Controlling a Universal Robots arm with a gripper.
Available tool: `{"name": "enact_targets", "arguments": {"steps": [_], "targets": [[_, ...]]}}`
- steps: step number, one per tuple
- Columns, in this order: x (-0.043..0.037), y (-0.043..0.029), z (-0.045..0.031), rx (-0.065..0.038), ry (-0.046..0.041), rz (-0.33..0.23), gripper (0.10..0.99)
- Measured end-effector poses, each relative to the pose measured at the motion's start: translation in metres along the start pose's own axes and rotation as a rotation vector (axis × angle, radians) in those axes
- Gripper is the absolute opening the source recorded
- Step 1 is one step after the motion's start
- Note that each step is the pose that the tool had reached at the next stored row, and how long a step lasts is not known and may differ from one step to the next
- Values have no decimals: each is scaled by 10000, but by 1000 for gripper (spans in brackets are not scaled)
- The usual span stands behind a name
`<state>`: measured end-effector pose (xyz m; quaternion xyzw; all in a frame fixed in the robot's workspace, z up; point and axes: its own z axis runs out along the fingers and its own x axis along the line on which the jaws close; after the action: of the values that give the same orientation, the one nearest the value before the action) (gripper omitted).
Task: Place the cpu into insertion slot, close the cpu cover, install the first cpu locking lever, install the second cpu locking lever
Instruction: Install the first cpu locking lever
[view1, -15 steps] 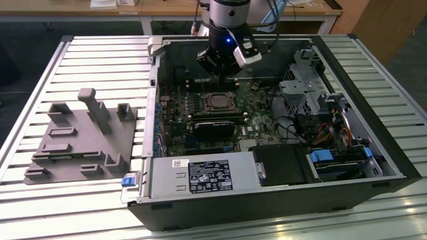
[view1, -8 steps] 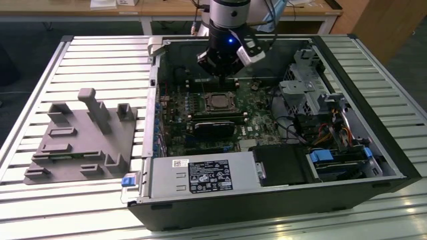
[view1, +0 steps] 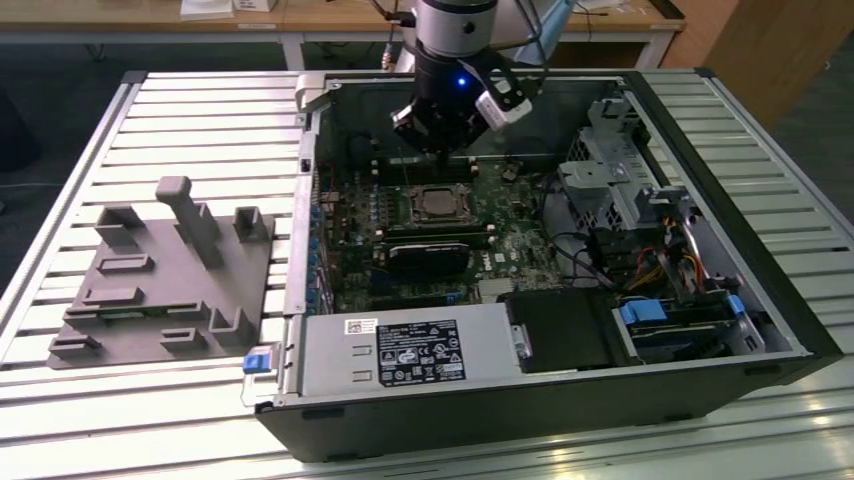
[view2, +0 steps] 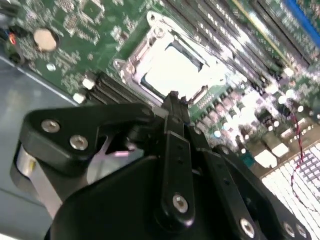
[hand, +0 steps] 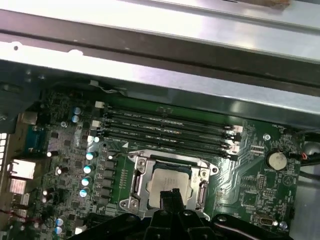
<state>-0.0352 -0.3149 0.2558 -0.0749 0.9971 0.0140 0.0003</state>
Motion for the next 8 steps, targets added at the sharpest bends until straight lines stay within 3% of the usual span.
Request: {"name": "enact_targets", "arguments": {"steps": [5,8], "targets": [[75,12,4,6,-24,79,106],[76,12,12,9,-36,546,106]]}}
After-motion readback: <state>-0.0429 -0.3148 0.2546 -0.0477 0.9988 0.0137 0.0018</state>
